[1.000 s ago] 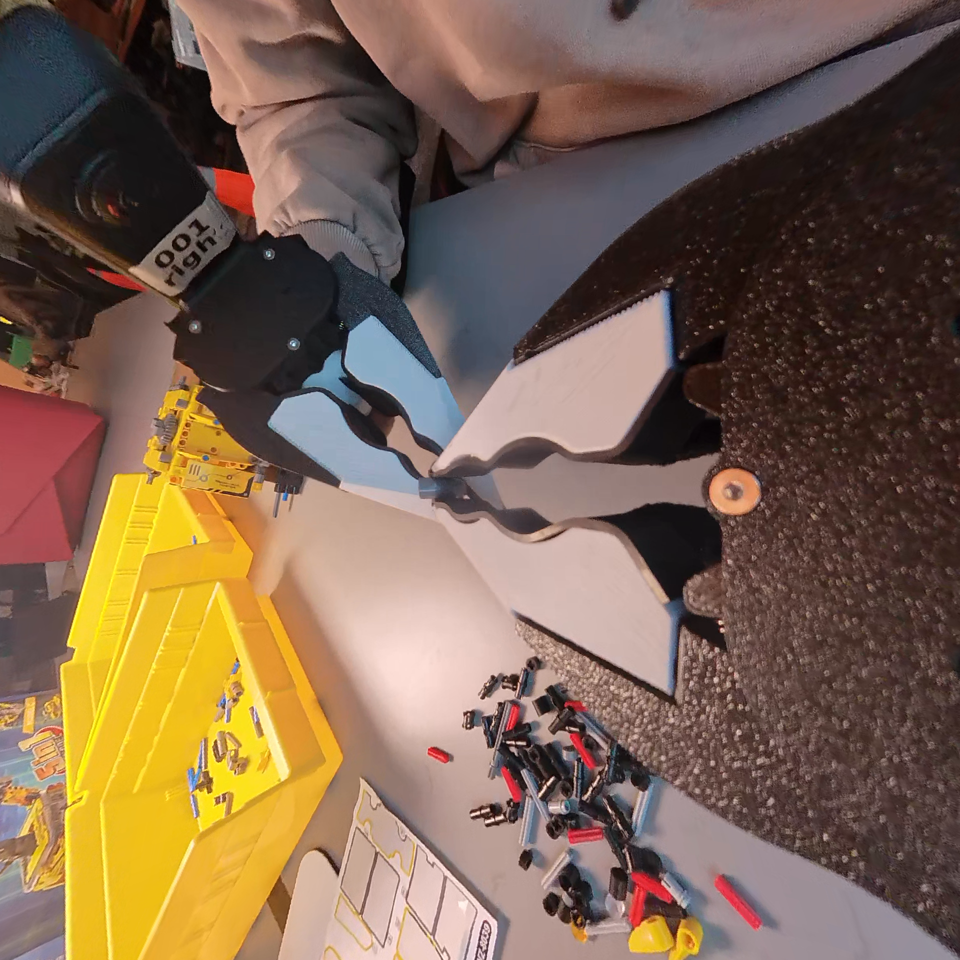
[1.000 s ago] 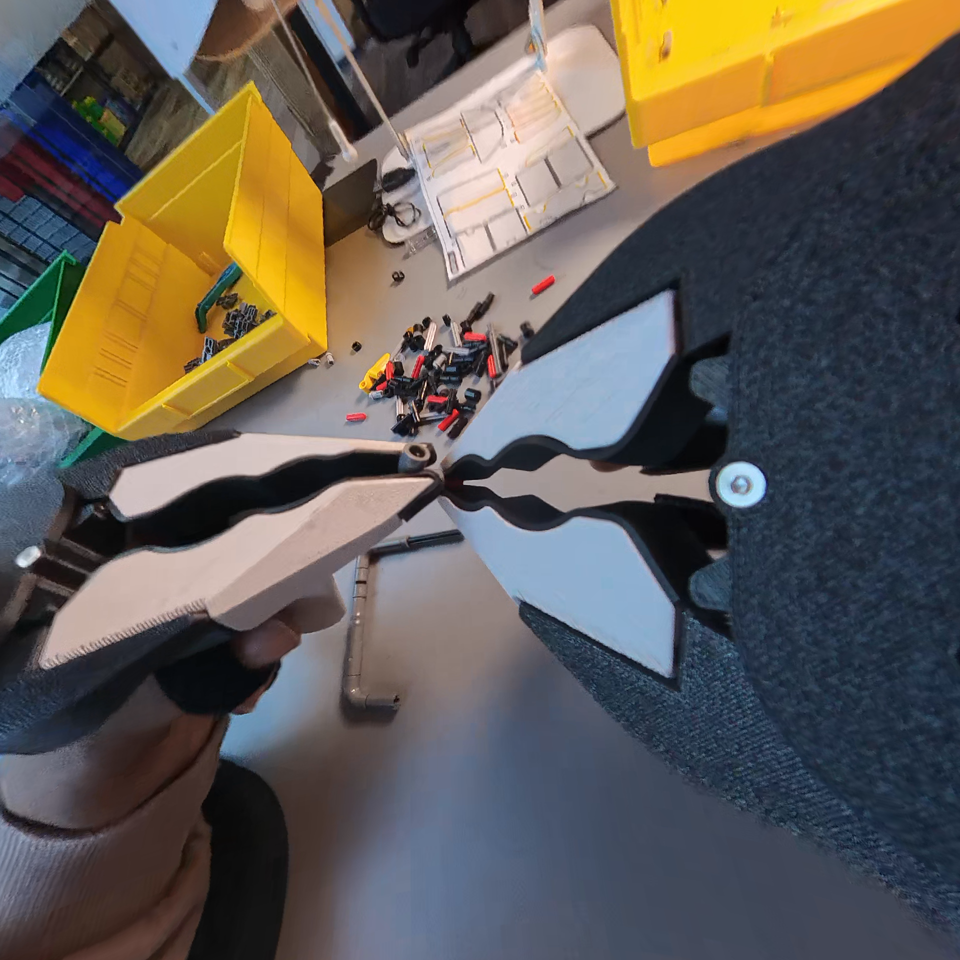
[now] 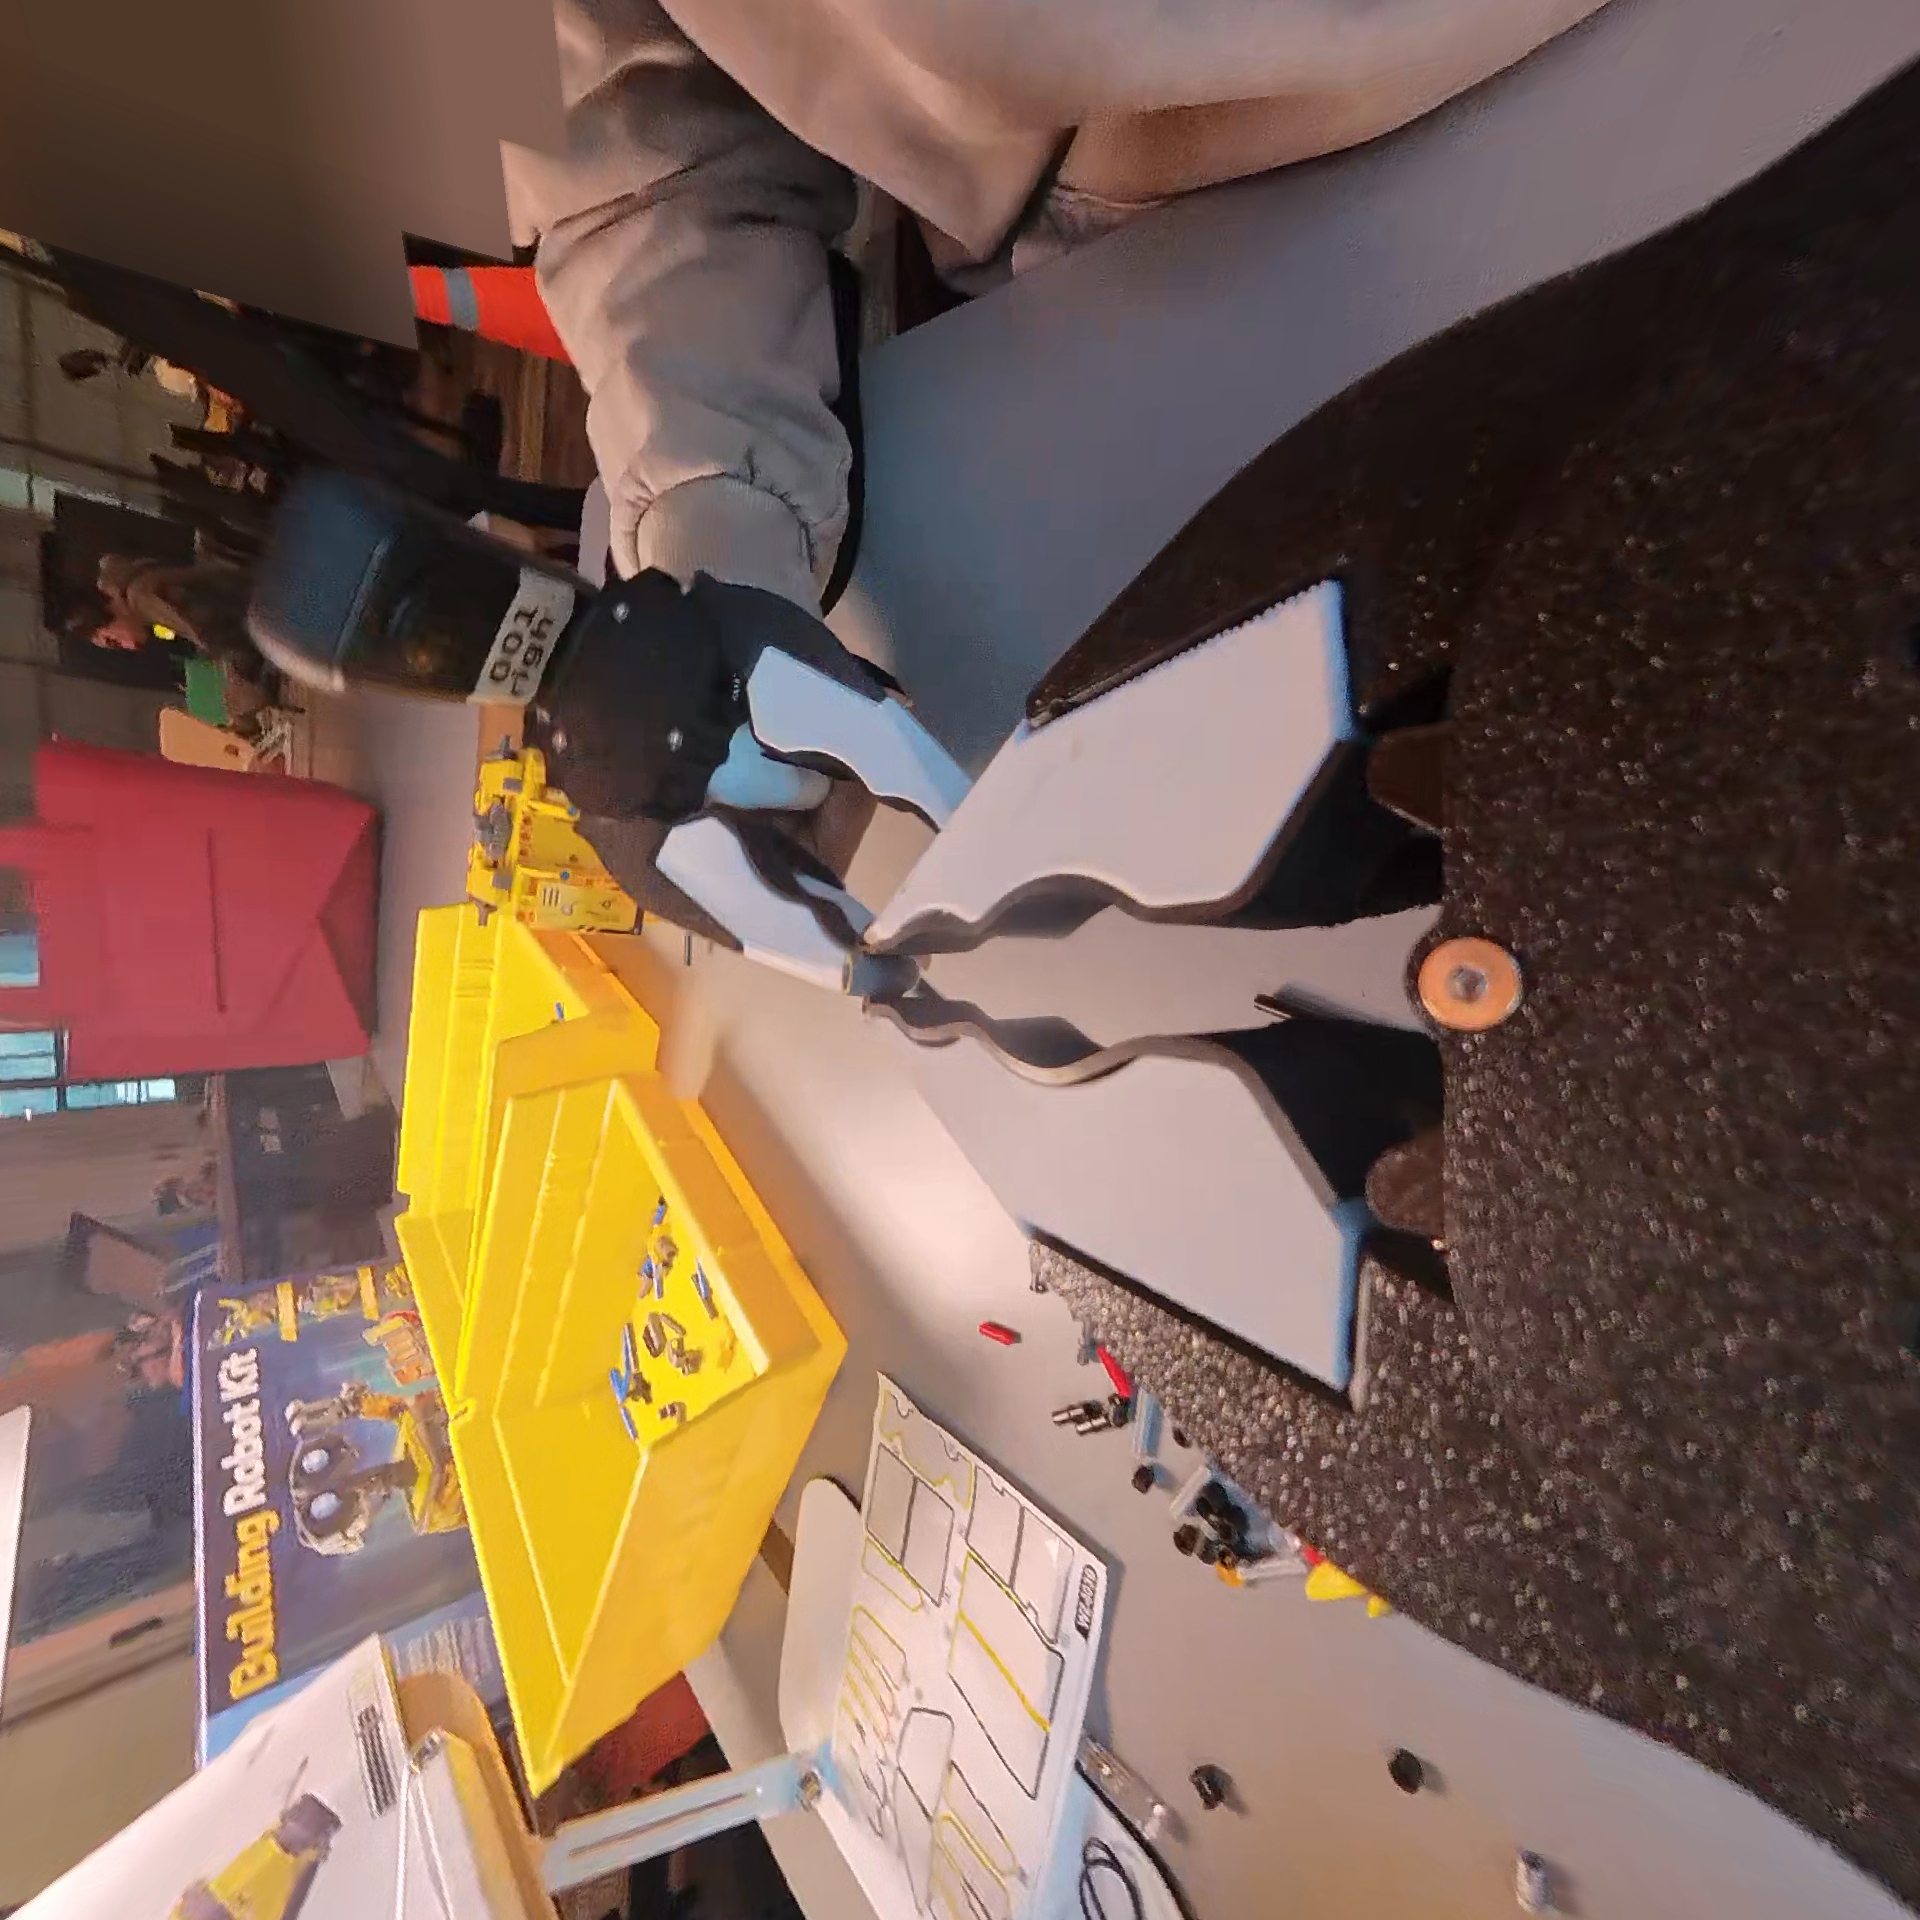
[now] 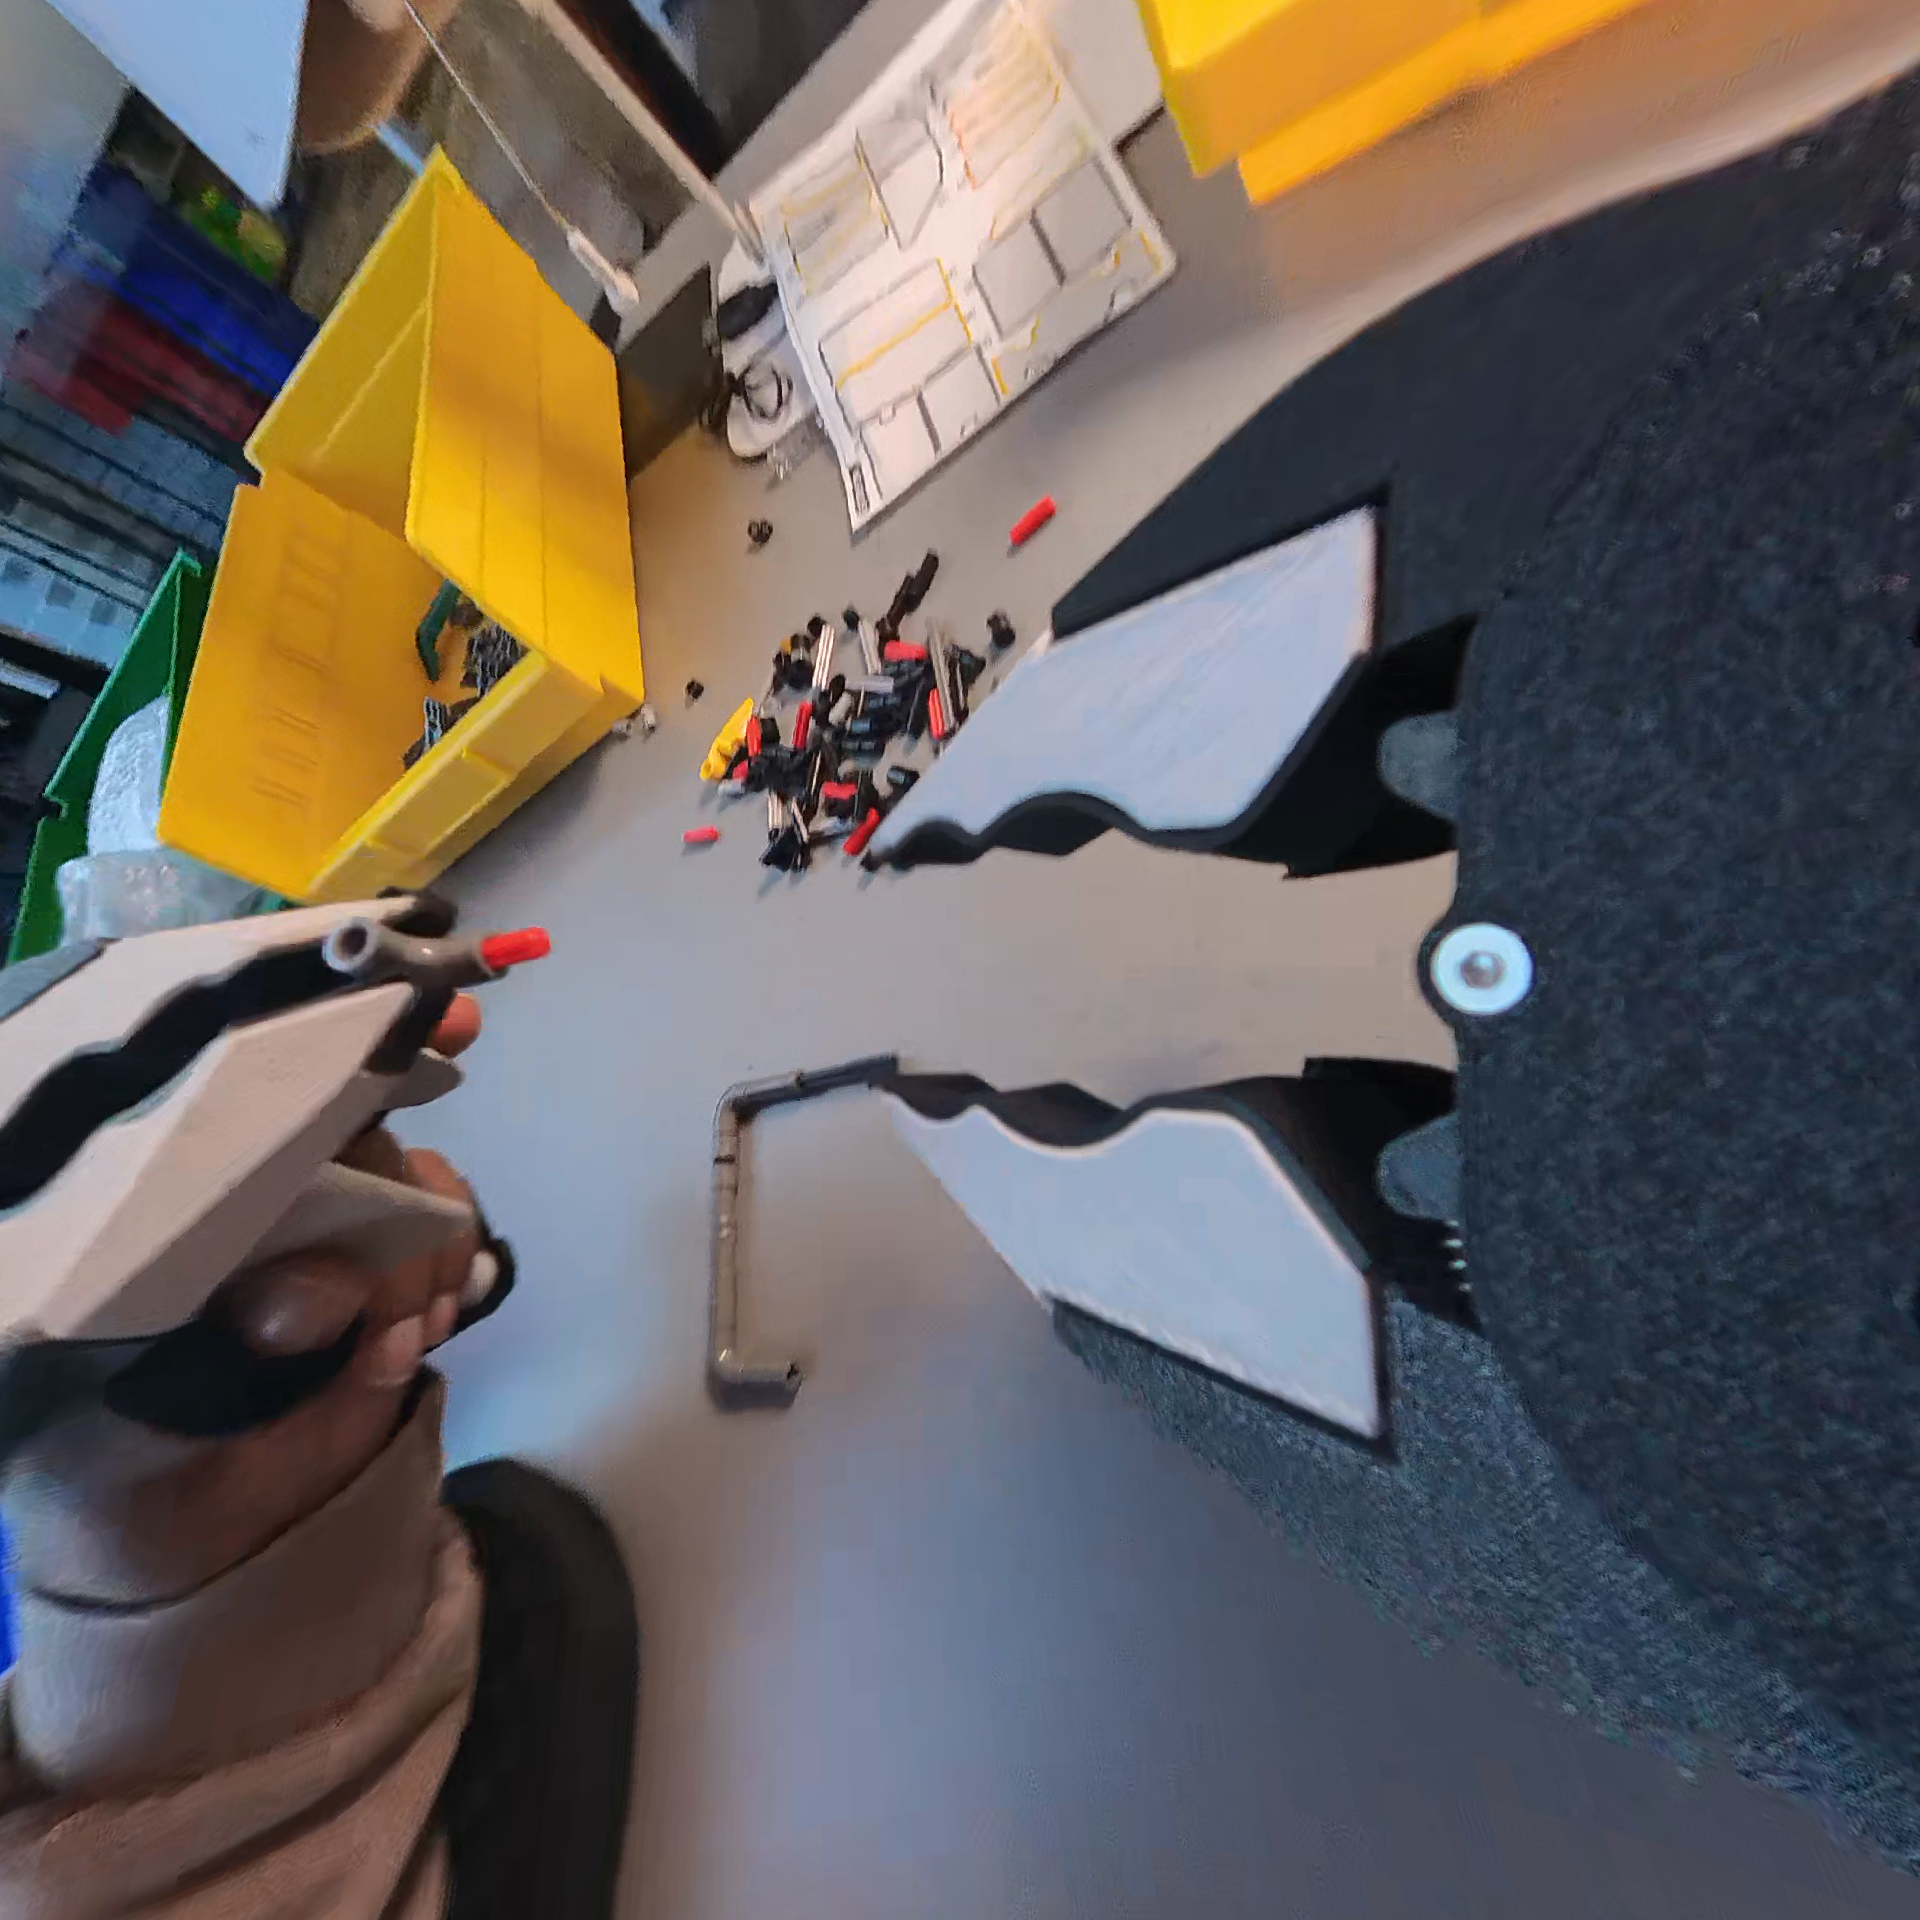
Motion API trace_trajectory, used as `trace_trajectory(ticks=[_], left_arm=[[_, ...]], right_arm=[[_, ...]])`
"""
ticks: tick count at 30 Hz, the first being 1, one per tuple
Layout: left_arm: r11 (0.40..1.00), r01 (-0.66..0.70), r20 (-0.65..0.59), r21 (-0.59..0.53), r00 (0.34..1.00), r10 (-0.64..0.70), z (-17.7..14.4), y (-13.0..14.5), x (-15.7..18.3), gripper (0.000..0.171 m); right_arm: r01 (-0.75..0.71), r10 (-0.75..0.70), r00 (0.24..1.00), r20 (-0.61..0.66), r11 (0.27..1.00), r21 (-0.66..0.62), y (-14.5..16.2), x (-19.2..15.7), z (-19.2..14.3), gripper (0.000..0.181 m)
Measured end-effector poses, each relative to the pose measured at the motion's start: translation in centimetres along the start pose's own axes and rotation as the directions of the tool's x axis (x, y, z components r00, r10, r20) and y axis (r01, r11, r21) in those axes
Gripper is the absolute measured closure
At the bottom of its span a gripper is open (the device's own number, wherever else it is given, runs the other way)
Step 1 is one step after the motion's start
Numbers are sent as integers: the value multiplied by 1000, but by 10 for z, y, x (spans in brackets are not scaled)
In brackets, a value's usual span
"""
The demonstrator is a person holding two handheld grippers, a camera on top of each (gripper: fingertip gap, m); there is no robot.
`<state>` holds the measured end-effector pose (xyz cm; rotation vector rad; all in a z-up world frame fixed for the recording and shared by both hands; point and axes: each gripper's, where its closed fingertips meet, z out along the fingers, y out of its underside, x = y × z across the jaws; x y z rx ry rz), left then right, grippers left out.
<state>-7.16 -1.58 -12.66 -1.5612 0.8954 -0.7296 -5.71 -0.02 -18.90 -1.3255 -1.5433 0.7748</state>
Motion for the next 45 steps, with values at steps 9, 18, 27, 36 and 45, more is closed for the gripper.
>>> trace_trajectory(ticks=[9,18,27,36,45], left_arm=[[995,67,-159,78,986,-54,14,3,29,164],[984,116,-207,134,974,-87,13,-8,37,164],[985,118,-230,123,969,-88,14,-6,42,164],[988,127,-303,92,948,-93,9,-17,49,164],[939,213,-170,270,970,-172,-52,-39,-8,165]], right_arm=[[-252,163,943,290,919,302,-52,-29,-26,153],[-292,198,938,285,893,342,-59,-22,-37,178],[-274,182,939,291,907,320,-59,-27,-36,179],[-271,163,937,308,898,347,-72,-31,-46,180],[-335,205,931,303,810,481,-83,1,-94,181]])
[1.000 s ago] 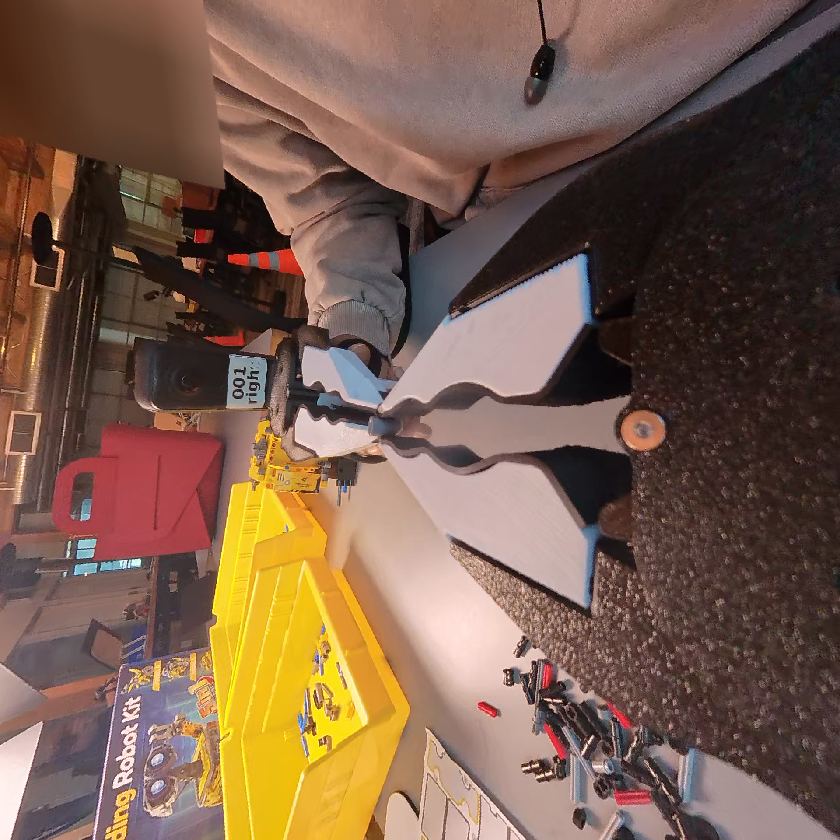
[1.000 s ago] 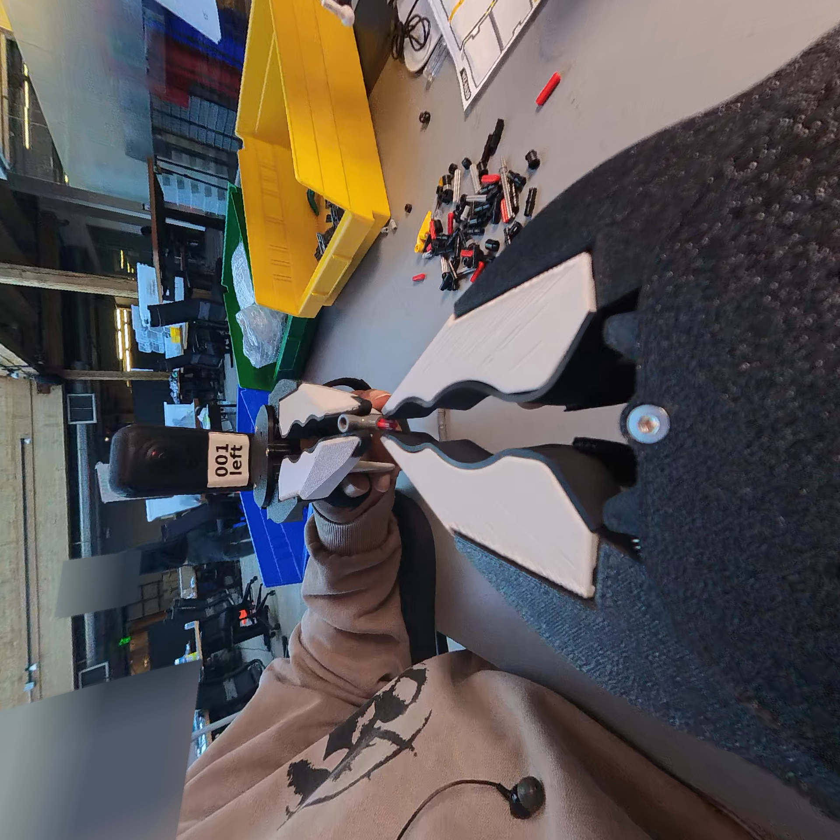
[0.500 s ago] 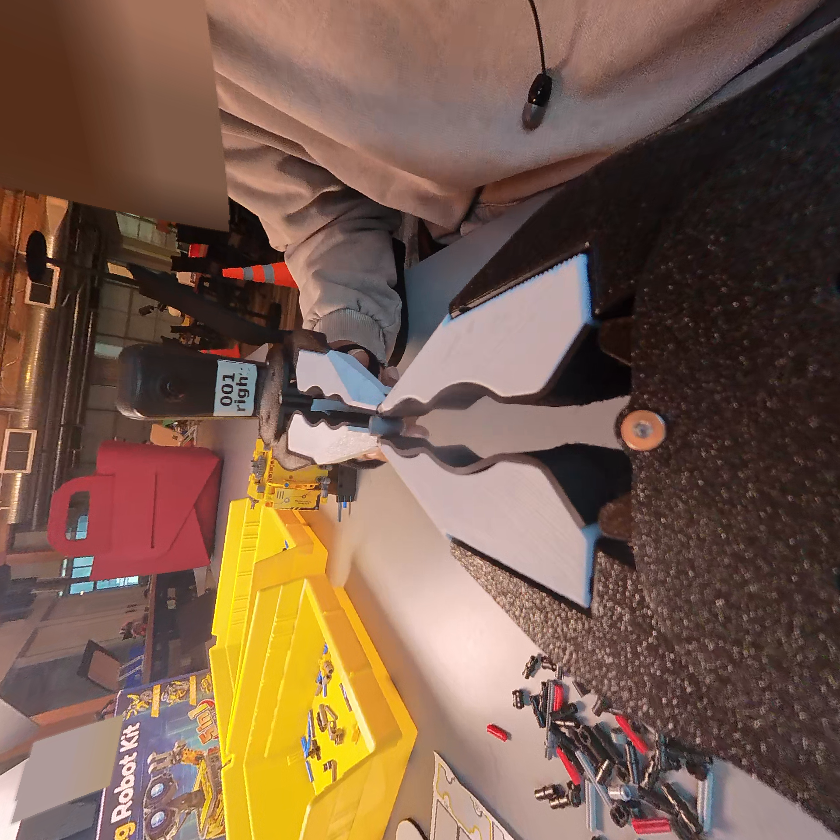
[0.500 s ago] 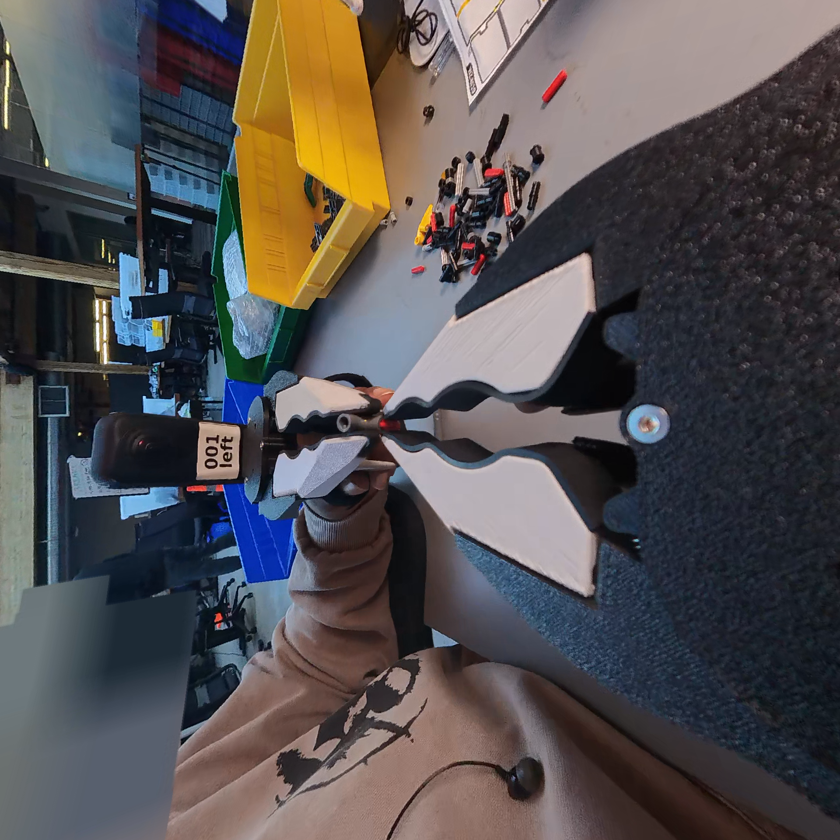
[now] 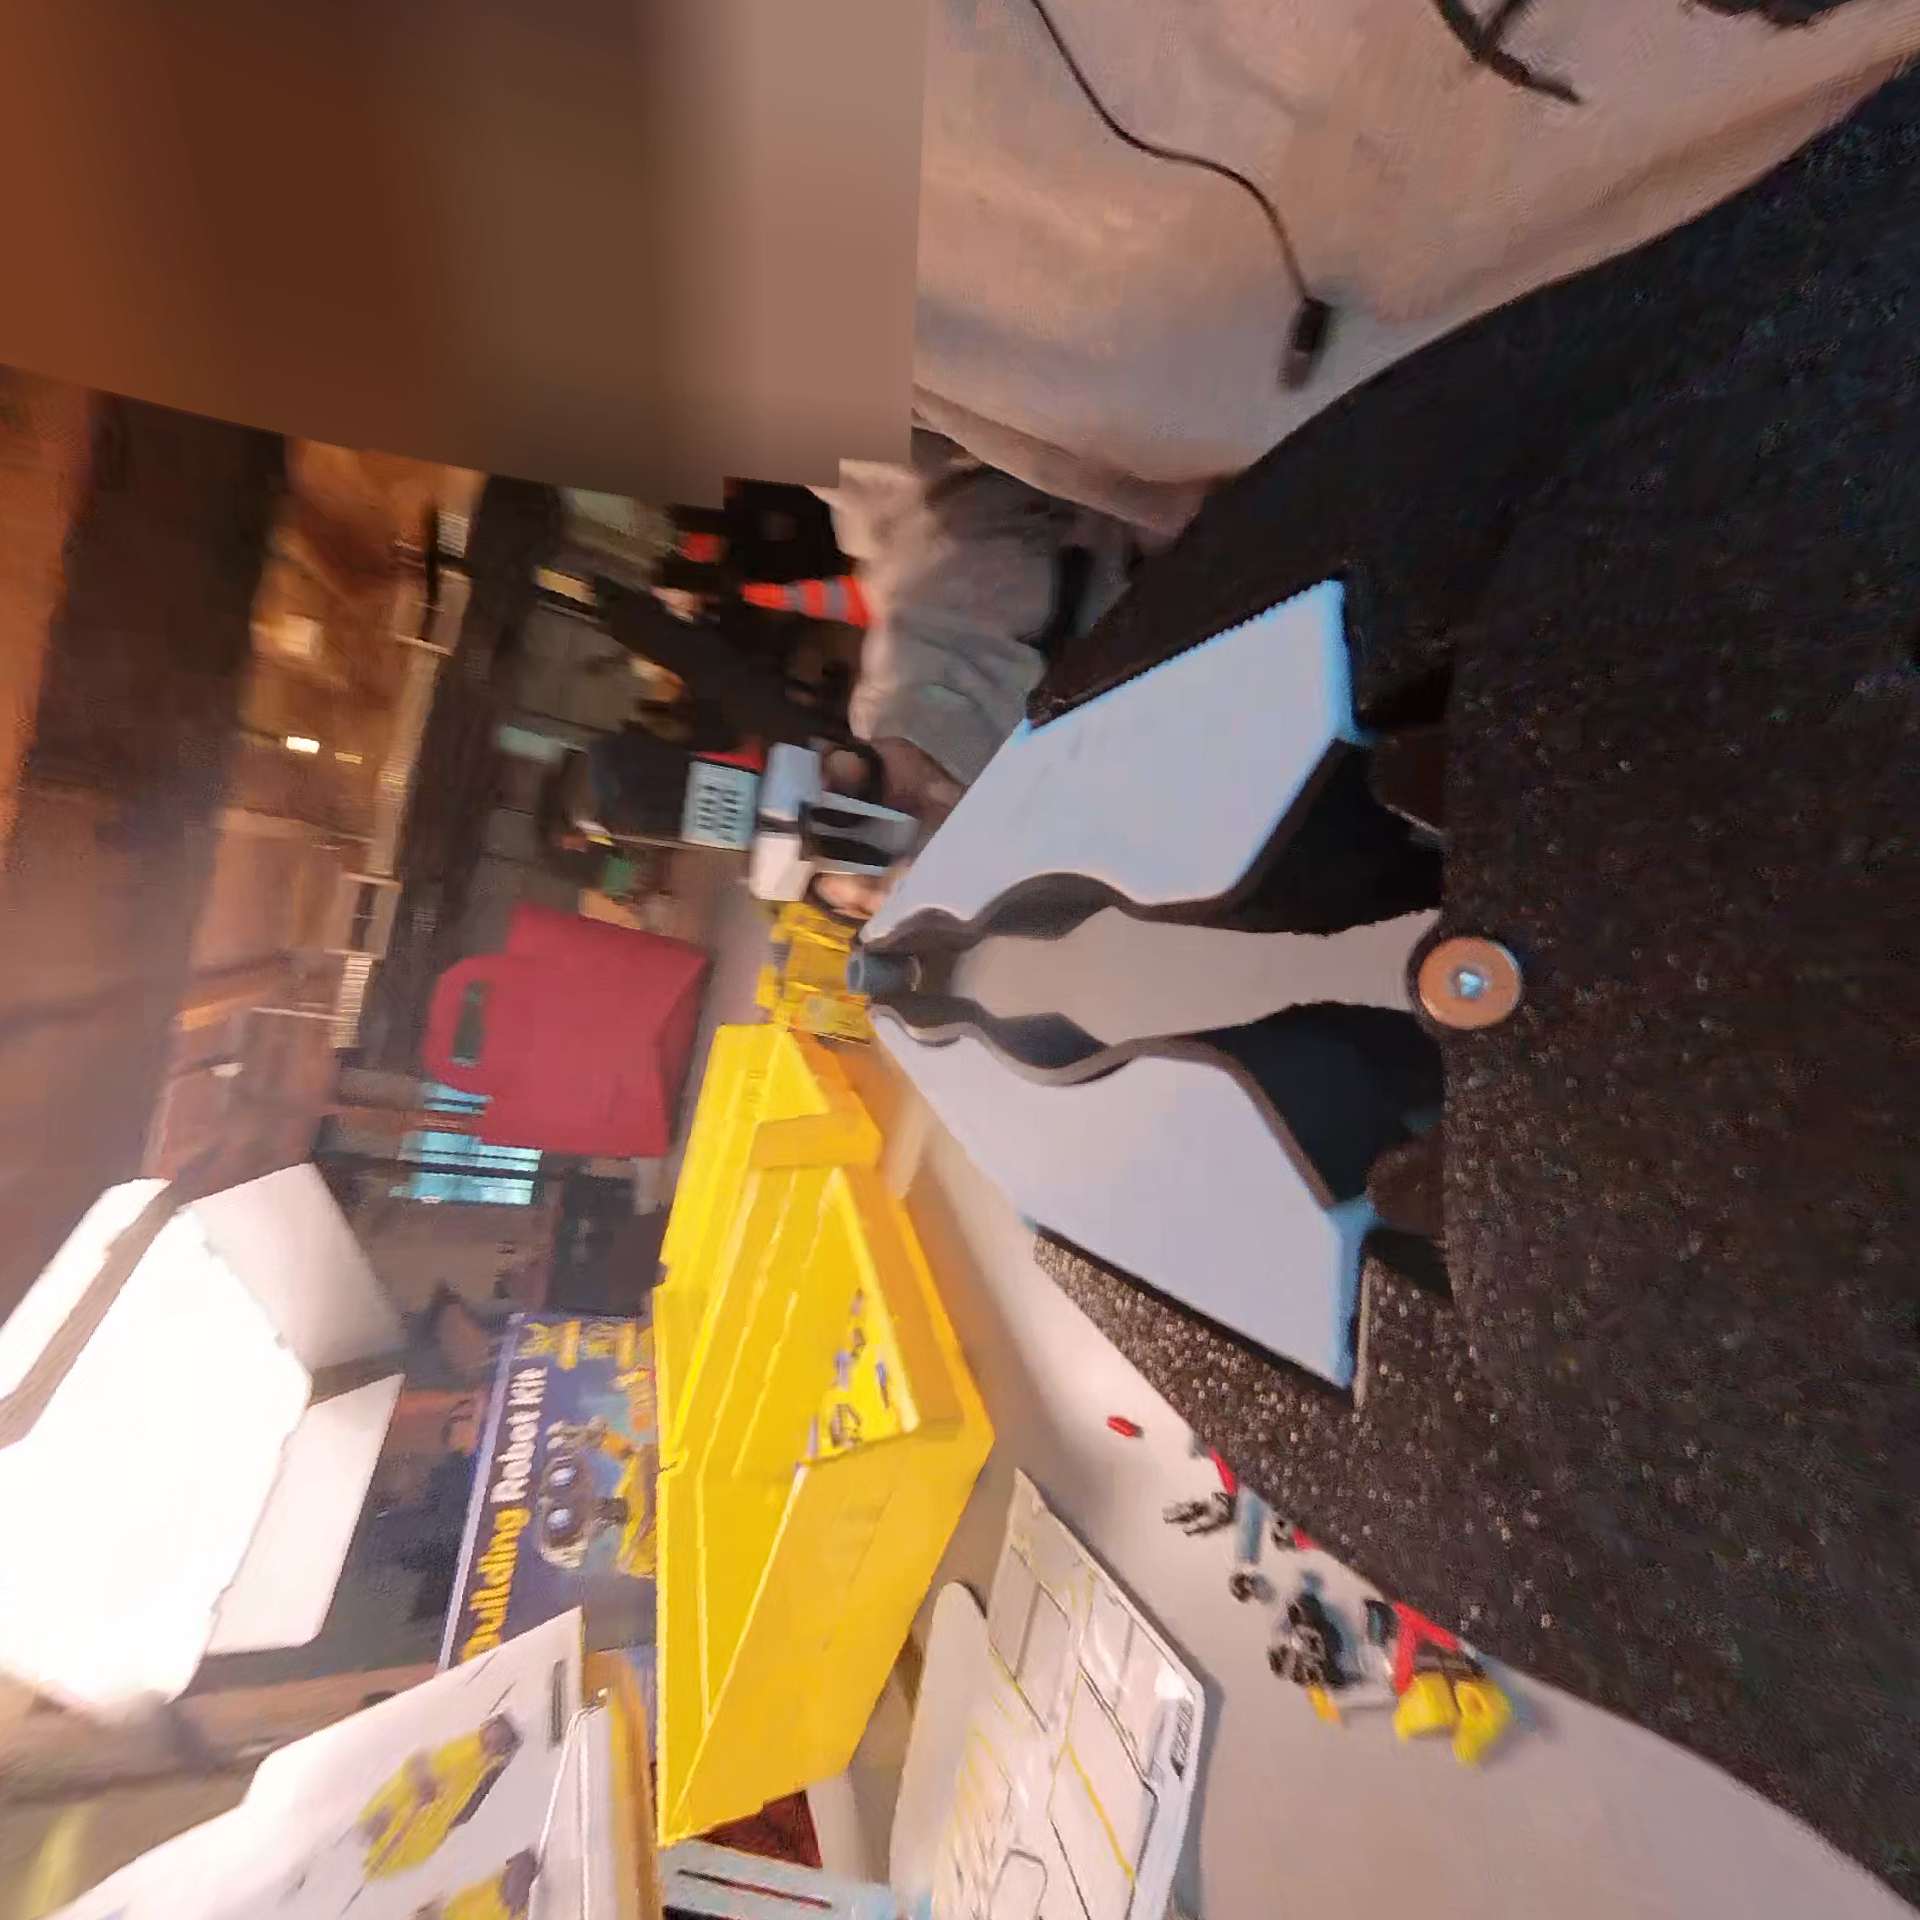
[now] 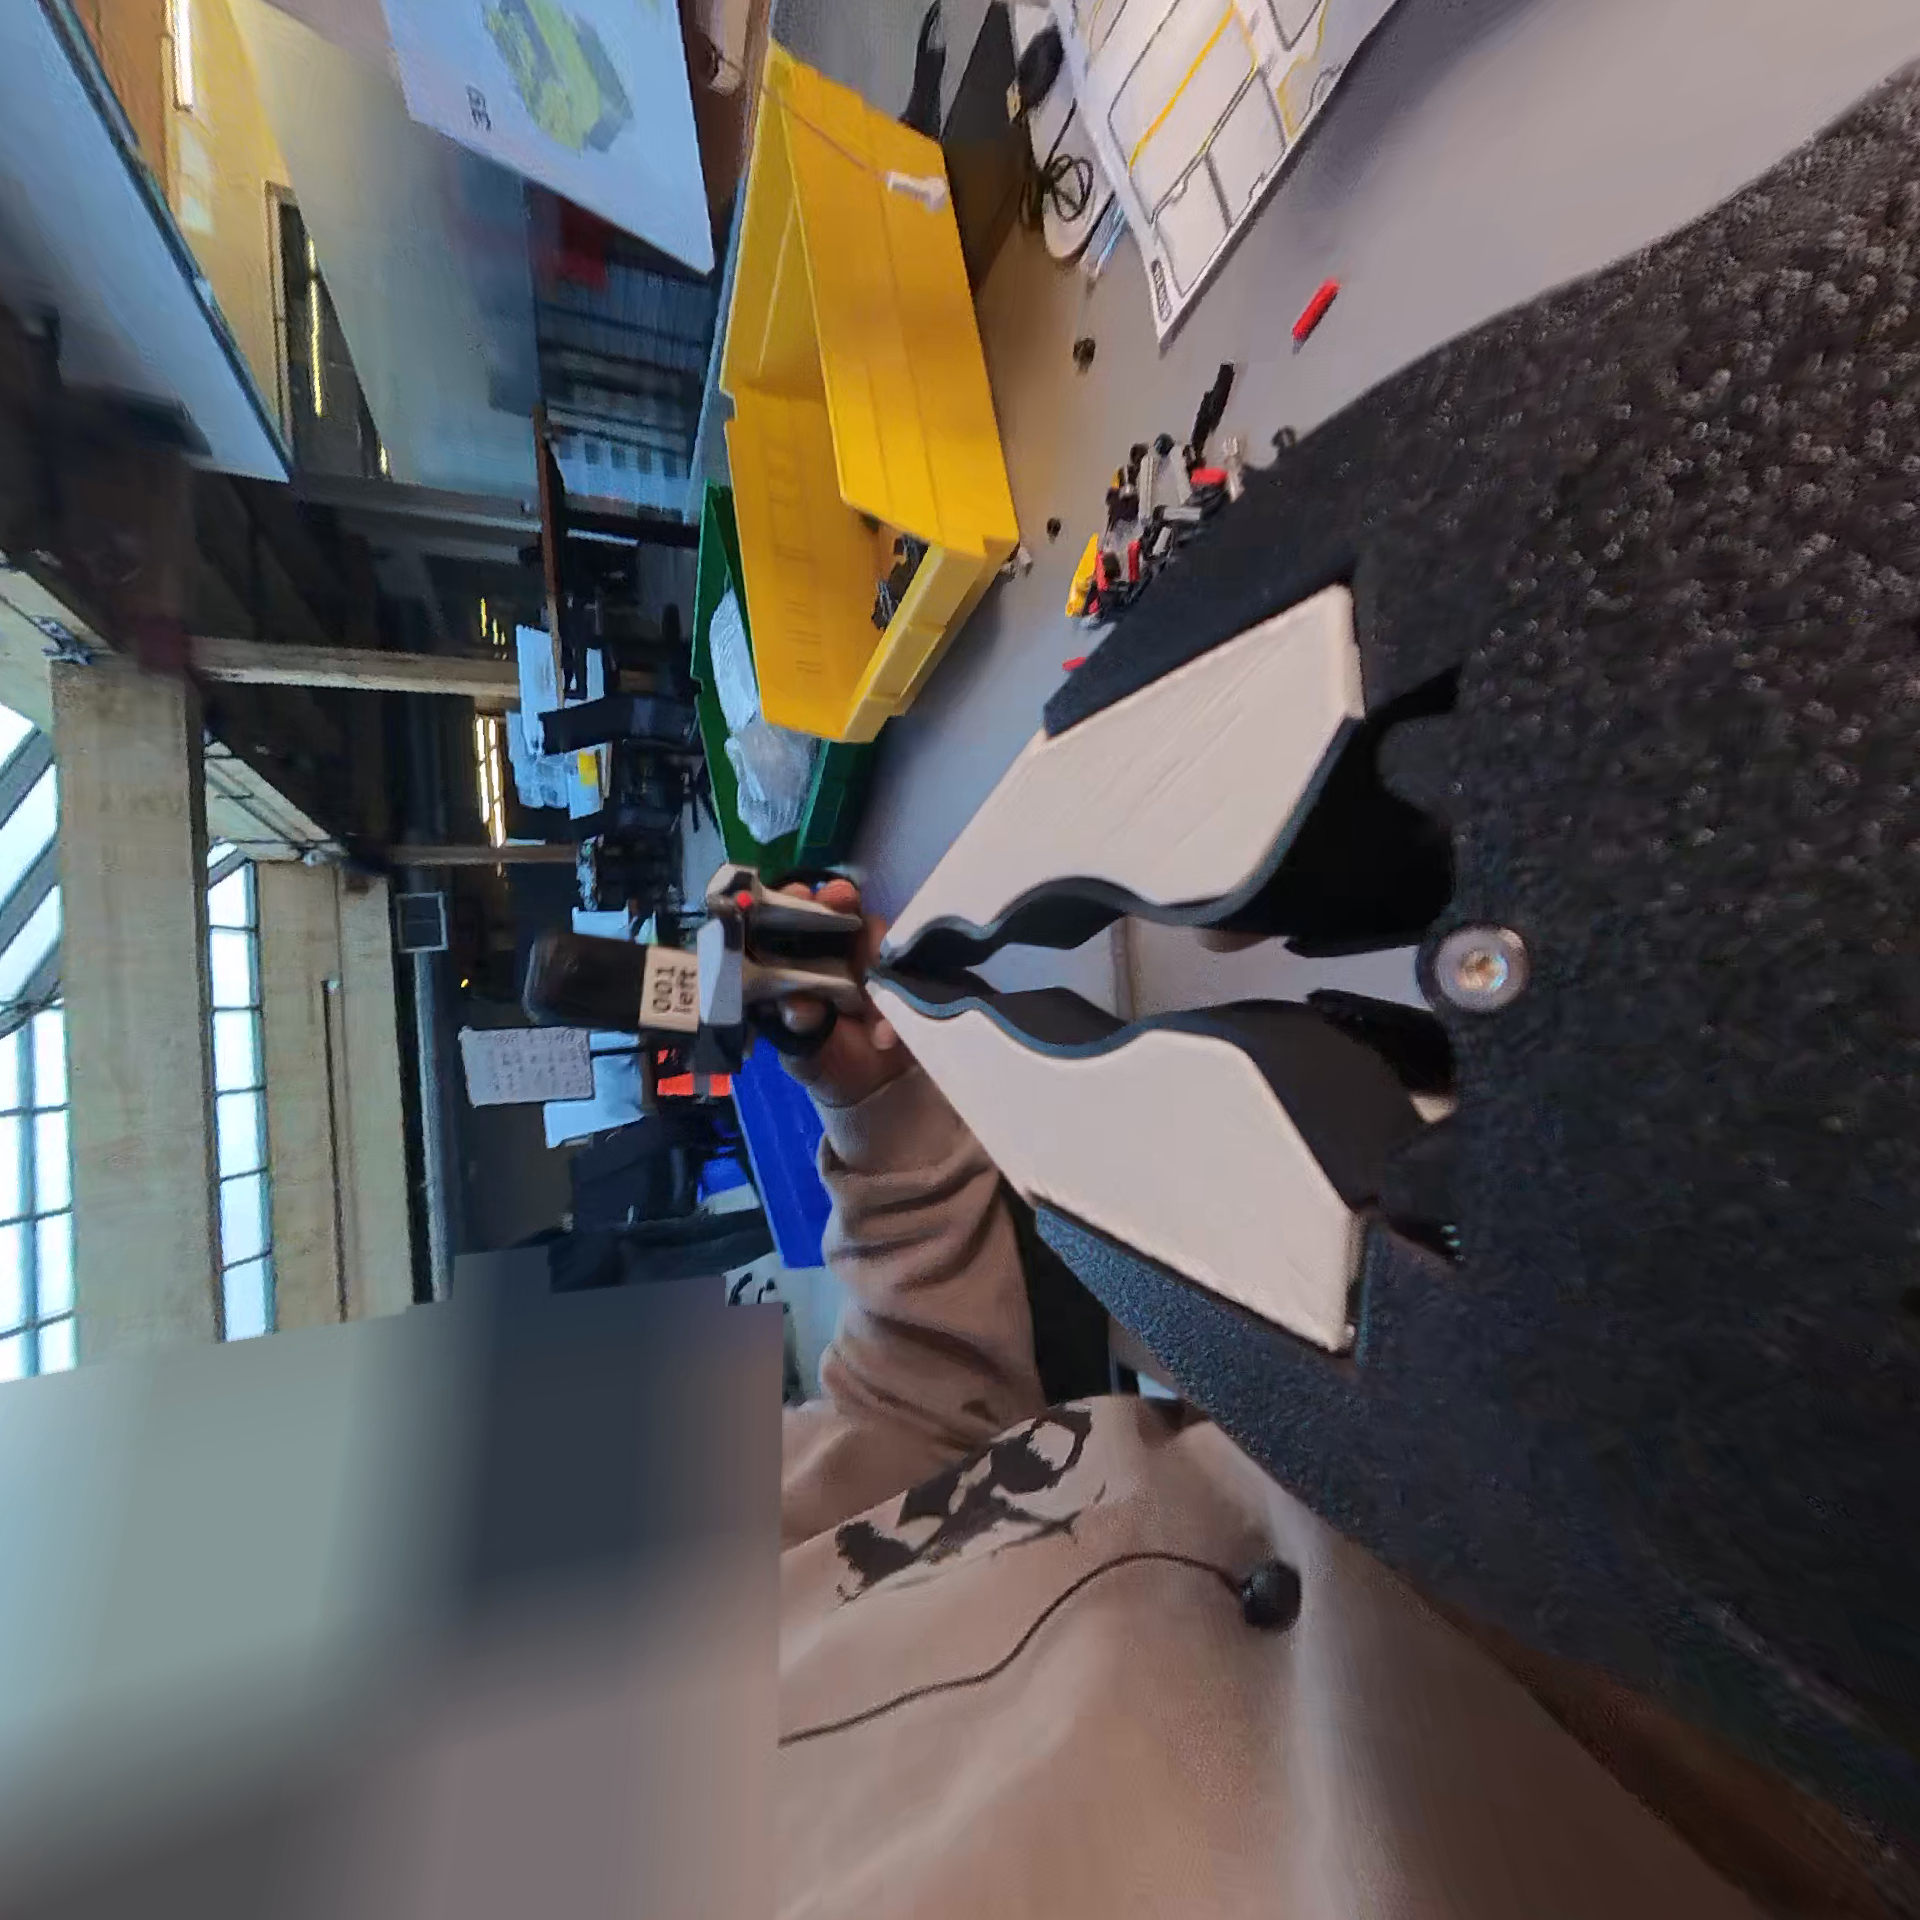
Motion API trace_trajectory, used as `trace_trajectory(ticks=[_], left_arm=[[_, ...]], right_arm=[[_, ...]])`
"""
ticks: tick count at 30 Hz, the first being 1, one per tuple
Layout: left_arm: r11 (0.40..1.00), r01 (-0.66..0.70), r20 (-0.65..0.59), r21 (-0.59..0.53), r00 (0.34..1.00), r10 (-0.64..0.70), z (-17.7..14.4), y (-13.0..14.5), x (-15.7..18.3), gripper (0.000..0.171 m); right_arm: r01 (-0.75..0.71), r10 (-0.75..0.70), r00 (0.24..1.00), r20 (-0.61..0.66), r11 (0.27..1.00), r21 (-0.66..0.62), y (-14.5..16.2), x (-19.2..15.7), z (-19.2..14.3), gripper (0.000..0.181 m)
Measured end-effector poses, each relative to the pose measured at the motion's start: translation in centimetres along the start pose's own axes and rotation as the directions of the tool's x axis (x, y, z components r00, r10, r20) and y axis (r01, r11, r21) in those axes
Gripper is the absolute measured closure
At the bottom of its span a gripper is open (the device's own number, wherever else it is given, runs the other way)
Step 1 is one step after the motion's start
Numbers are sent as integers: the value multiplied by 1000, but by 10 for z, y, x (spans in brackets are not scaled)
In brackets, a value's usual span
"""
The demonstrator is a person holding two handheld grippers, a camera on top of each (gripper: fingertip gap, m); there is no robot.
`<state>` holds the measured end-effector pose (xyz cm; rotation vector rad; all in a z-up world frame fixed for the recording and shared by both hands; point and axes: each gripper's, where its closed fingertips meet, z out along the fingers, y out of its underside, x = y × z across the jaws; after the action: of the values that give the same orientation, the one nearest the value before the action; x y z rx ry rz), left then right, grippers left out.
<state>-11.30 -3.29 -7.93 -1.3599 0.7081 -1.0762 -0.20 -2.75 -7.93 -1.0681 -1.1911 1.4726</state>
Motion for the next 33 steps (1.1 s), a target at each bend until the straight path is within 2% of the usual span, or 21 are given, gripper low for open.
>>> trace_trajectory(ticks=[1,2,4,6,9,12,15,18,20,27,33], left_arm=[[997,-31,-12,-65,999,30,11,13,7,164],[997,-25,-26,-78,999,24,24,21,11,164],[996,-28,-33,-82,999,25,37,23,13,164],[996,-40,-29,-86,999,37,42,24,12,164],[994,-5,-20,-112,1000,3,45,39,11,164],[976,-47,20,-212,998,52,51,57,9,164],[950,-69,50,-305,995,88,58,75,7,164],[915,-117,58,-387,987,150,67,89,8,164],[895,-142,54,-423,982,181,72,95,10,164],[835,-222,67,-504,954,294,79,108,10,164],[779,-286,66,-558,920,385,78,112,9,164]], right_arm=[[-1,1,1000,-16,1000,-8,6,1,6,181],[-29,28,999,-17,999,-27,15,3,15,181],[-42,40,999,-25,995,-94,33,6,26,181],[-57,53,998,-45,995,-81,34,10,26,181],[-101,96,994,-60,991,-88,38,13,26,165],[6,-35,992,-125,974,-224,54,20,27,162],[100,-175,971,-165,918,-382,77,28,27,159],[152,-268,951,-157,843,-515,103,32,29,158],[197,-325,937,-125,790,-581,116,33,31,166],[281,-433,898,-79,702,-654,133,36,38,177],[308,-480,874,-76,668,-677,137,39,39,181]])
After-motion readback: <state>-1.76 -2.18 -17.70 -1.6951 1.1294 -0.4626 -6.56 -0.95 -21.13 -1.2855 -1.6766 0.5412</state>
